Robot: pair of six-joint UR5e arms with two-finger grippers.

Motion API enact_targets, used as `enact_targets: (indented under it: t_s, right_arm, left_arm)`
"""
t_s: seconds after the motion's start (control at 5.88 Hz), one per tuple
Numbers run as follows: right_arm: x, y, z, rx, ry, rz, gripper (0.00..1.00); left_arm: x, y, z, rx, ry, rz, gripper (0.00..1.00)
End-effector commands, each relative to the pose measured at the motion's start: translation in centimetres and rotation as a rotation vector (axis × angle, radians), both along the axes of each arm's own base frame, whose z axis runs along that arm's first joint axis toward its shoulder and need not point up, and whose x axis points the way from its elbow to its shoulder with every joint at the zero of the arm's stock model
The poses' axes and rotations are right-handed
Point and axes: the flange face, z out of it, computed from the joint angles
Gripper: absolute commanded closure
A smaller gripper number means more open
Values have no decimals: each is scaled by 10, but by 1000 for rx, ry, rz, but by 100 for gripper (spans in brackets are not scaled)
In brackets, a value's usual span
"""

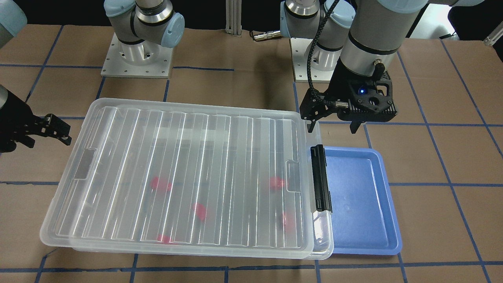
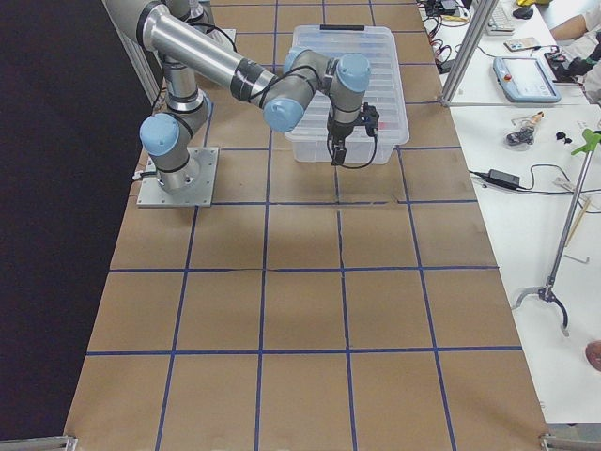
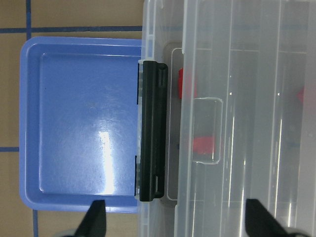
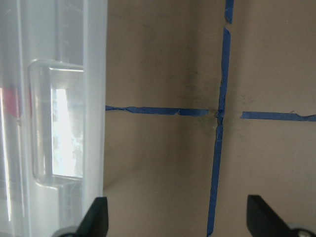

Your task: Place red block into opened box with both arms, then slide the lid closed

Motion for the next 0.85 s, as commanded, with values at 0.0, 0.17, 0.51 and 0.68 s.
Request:
enact_targets:
  t_s: [0.0,0.17,0.51,0.68]
  right_arm:
    - [41,3,73,-35,21,-48,0]
    - [93,3,103,-18,17,-97,0]
    - [185,18,125,19,18,-151,0]
    - [202,23,121,30,21,-132,0]
  left_arm:
    - [0,0,0,0,2,0,2]
    - [0,0,-1,2,3,0,2]
    - [0,0,-1,2,3,0,2]
    - [0,0,-1,0,3,0,2]
